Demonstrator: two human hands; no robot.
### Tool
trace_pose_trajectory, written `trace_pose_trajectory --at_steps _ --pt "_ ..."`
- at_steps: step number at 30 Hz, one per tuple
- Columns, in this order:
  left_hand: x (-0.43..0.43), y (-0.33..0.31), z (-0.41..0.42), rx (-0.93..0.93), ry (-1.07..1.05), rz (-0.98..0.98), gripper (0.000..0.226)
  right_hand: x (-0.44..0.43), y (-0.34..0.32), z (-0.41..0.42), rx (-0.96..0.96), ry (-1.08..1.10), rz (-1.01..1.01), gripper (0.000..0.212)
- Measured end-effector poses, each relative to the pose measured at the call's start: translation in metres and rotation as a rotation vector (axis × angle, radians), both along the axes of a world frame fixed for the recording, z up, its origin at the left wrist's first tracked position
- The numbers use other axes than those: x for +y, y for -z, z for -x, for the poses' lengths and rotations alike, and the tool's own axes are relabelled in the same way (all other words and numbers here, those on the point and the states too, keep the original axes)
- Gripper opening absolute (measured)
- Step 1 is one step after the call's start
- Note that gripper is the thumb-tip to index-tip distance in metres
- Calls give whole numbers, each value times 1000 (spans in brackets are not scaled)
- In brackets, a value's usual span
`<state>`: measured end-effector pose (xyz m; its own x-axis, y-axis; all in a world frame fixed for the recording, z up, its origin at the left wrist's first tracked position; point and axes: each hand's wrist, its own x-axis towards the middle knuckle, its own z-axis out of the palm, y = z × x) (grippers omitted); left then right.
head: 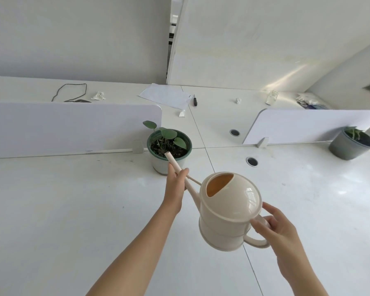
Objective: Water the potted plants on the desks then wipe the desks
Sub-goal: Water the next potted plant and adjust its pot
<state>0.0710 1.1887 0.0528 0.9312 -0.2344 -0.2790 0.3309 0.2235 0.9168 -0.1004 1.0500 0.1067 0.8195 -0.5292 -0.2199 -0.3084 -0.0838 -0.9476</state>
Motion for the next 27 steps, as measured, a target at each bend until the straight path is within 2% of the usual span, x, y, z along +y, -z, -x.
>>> trace_pose_trajectory --at_steps 5,23,27 --pt "-7 6 -17 32 30 -15 25 -1 3 -9 30 -11 26 40" --pt "-5 13 -50 78 -4 -17 22 4 -15 -39 27 -81 10 47" --pt "-7 13 -48 96 8 1 6 3 -18 -40 25 -79 15 47"
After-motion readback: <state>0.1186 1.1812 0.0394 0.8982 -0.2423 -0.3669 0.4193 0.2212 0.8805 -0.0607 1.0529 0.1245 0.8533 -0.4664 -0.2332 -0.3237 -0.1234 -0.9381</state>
